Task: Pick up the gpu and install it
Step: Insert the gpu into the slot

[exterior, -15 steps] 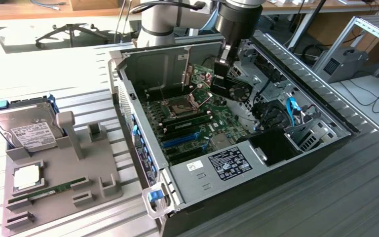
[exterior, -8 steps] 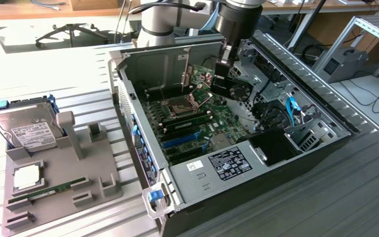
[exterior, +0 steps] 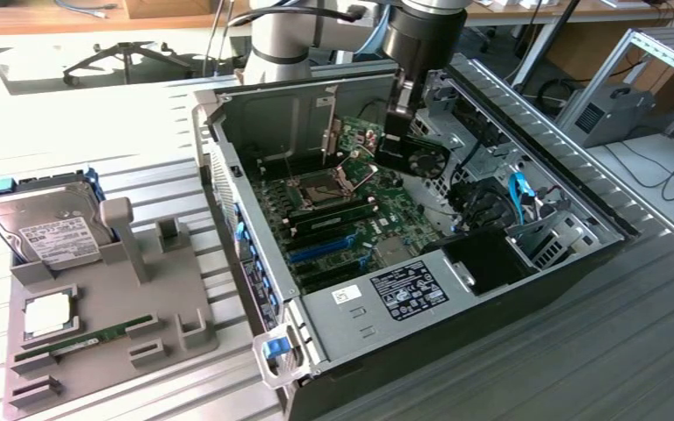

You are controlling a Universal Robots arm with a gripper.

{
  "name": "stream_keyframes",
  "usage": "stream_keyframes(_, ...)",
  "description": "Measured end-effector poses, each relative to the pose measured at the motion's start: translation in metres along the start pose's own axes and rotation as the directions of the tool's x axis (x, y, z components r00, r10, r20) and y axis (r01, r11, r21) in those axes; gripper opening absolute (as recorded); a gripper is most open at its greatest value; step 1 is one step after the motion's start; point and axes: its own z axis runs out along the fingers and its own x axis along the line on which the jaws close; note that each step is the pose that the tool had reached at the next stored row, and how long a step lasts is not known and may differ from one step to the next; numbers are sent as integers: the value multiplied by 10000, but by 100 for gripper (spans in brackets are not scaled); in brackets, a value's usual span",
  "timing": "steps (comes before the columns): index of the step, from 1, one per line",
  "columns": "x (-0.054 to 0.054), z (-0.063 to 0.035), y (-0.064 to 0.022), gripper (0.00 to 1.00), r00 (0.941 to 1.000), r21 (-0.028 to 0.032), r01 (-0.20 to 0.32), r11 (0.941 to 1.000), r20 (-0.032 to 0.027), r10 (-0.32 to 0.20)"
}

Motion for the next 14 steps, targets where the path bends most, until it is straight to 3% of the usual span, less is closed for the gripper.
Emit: stream_keyframes(14, 0, 0, 0, 26, 9945, 3, 1047, 9945, 50, -1047)
